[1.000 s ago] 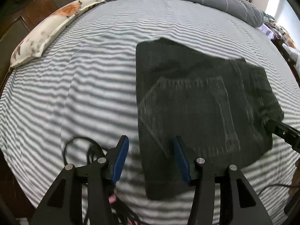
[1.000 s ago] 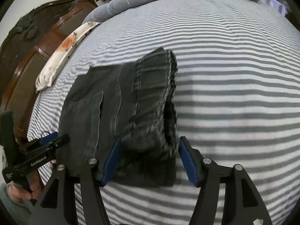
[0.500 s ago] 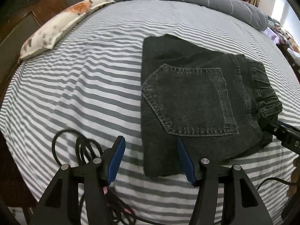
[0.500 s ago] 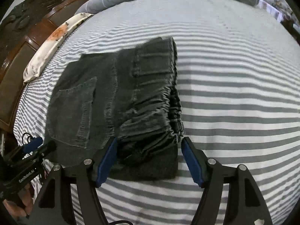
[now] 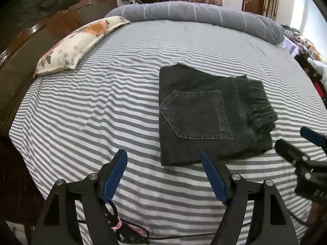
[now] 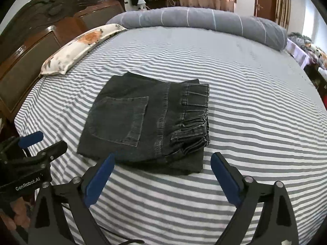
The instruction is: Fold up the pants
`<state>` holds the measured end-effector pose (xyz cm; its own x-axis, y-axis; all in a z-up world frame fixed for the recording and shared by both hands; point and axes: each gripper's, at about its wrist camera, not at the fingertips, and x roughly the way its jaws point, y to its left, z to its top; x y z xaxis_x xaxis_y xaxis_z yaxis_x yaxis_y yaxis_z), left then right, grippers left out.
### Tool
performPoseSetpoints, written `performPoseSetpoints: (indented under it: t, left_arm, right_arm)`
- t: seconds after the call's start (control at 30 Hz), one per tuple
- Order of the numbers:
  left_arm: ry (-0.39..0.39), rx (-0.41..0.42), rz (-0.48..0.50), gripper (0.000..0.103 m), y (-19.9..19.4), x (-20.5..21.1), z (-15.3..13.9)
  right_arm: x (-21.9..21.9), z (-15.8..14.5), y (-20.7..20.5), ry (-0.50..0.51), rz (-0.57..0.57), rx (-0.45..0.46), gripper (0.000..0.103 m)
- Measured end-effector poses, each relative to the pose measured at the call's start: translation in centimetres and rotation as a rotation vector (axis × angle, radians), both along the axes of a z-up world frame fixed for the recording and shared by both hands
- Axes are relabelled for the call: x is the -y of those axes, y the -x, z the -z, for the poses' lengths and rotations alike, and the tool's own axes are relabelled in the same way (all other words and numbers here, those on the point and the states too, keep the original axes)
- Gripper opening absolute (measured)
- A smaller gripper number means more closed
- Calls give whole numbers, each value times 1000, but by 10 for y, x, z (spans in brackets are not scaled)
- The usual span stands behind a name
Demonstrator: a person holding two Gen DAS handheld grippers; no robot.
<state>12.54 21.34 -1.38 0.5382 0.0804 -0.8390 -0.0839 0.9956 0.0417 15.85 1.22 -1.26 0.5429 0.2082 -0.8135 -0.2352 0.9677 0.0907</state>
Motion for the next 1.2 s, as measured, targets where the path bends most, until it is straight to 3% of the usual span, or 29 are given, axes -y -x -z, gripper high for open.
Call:
performPoseSetpoints:
  t: [0.53,1.2]
  left_arm:
    - [3,46,-23,77,51,3,-32]
    - [-13,42,-9,77,77,10,-29]
  right_arm:
    - [-7,-33,50,22,36,66,102]
    - [-8,-20,75,14,52,10,102]
